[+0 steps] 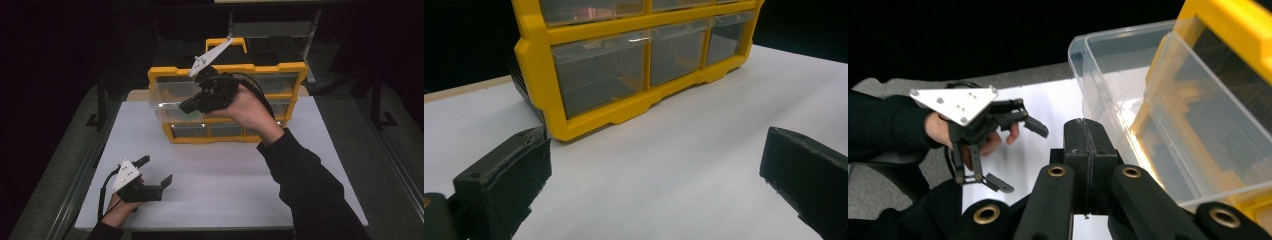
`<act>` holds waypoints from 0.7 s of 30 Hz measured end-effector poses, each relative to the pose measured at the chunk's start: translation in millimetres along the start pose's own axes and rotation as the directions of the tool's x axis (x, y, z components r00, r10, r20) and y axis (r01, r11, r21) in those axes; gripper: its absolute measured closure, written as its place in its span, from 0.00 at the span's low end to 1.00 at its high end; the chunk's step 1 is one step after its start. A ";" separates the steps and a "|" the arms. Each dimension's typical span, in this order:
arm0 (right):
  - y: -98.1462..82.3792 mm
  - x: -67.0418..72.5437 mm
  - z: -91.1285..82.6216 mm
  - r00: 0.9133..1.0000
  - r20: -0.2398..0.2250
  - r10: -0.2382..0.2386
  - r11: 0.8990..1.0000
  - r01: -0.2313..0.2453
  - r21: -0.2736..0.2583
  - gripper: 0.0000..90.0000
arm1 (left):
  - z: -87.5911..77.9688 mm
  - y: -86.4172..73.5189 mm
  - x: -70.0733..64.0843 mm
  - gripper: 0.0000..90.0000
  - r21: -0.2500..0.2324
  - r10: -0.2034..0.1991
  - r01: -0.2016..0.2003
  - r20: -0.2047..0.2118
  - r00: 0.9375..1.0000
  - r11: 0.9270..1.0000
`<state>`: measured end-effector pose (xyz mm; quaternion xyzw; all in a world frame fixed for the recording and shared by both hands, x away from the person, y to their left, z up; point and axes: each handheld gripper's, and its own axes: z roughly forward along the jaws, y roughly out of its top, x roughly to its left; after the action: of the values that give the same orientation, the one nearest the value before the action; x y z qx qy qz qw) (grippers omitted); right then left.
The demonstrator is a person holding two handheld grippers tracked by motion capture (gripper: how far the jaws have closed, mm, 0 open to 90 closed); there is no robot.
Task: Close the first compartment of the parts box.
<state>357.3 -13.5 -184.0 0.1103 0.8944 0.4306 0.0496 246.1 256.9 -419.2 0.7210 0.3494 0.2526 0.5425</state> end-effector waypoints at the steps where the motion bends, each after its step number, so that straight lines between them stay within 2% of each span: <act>1: -0.9 -0.9 2.0 1.000 0.002 -0.003 1.000 0.003 -0.001 0.99 | -0.3 0.2 0.6 0.00 -0.003 0.006 -0.006 -0.001 1.000 1.000; 2: -1.5 -1.4 3.4 1.000 0.005 -0.002 1.000 0.002 -0.002 1.00 | -1.0 0.5 1.6 0.00 0.003 0.020 -0.020 -0.001 1.000 1.000; 14: 0.3 -6.5 6.4 1.000 0.010 0.007 1.000 -0.007 -0.015 1.00 | -5.3 -0.2 4.4 0.00 0.014 0.012 -0.012 0.022 1.000 1.000; 16: 1.4 -8.9 7.5 1.000 0.016 0.013 1.000 -0.013 -0.015 1.00 | -6.0 0.2 5.1 0.00 0.007 0.005 -0.005 0.027 1.000 1.000; 17: 2.1 -10.3 7.8 1.000 0.018 0.012 1.000 -0.012 -0.014 1.00 | -6.9 0.7 6.3 0.00 0.015 0.018 -0.018 0.029 0.999 1.000; 21: 4.4 -17.2 8.9 0.999 0.041 0.019 1.000 -0.018 -0.019 1.00 | -10.8 -2.0 8.3 0.00 0.033 0.023 -0.025 0.040 0.999 0.999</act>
<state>376.3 -8.1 -186.2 0.1270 0.8882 0.4368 0.0651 242.8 270.2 -418.2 0.7389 0.3341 0.2390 0.5342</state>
